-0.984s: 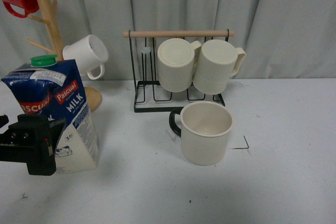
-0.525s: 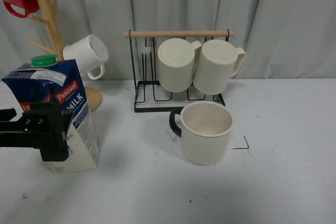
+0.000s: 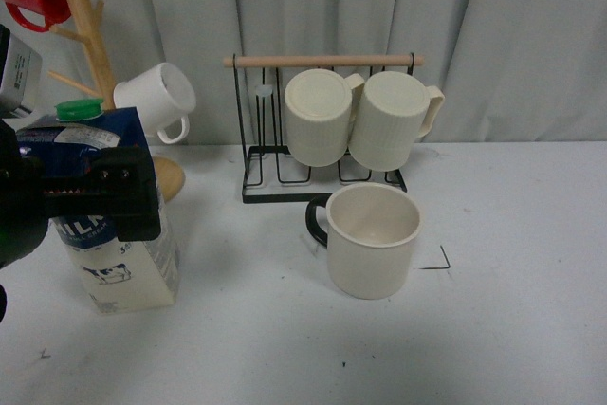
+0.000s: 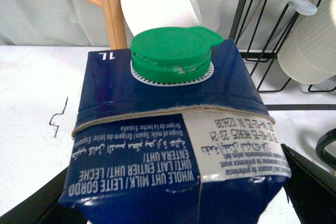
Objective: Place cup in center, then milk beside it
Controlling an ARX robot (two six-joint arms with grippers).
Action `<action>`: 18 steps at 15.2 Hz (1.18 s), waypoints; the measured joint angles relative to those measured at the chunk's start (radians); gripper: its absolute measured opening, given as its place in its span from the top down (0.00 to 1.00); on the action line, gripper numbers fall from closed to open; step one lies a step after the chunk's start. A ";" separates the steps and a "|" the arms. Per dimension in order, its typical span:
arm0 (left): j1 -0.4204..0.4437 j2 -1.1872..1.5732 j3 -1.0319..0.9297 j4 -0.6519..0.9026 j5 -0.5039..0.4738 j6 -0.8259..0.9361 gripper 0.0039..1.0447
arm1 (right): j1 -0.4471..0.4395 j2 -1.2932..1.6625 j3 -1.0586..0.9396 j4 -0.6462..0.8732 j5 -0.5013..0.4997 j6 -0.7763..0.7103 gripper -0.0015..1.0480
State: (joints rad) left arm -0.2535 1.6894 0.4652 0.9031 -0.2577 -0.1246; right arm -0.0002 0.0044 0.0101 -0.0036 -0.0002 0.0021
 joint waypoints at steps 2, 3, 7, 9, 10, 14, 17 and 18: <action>-0.011 0.000 0.009 -0.005 -0.016 0.000 0.13 | 0.000 0.000 0.000 0.000 0.000 0.000 0.06; -0.018 0.000 0.012 -0.008 -0.026 0.000 0.25 | 0.000 0.000 0.000 0.000 0.000 0.000 0.06; -0.038 -0.014 0.014 -0.019 -0.044 0.000 0.68 | 0.000 0.000 0.000 0.000 0.000 0.000 0.06; -0.043 -0.052 0.013 -0.043 -0.045 -0.001 0.78 | 0.000 0.000 0.000 0.000 0.000 0.000 0.06; -0.053 -0.082 0.011 -0.056 -0.047 -0.001 0.81 | 0.000 0.000 0.000 0.000 0.000 0.000 0.06; -0.177 -0.165 0.002 -0.094 -0.103 0.006 0.84 | 0.000 0.000 0.000 0.000 0.000 0.000 0.06; -0.239 -0.087 0.036 -0.066 -0.149 0.028 0.85 | 0.000 0.000 0.000 0.000 0.000 0.000 0.06; -0.250 -0.059 0.051 -0.063 -0.167 0.030 0.85 | 0.000 0.000 0.000 0.000 0.000 0.000 0.06</action>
State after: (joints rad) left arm -0.5034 1.6306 0.5163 0.8402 -0.4252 -0.0948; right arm -0.0002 0.0044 0.0101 -0.0036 -0.0002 0.0021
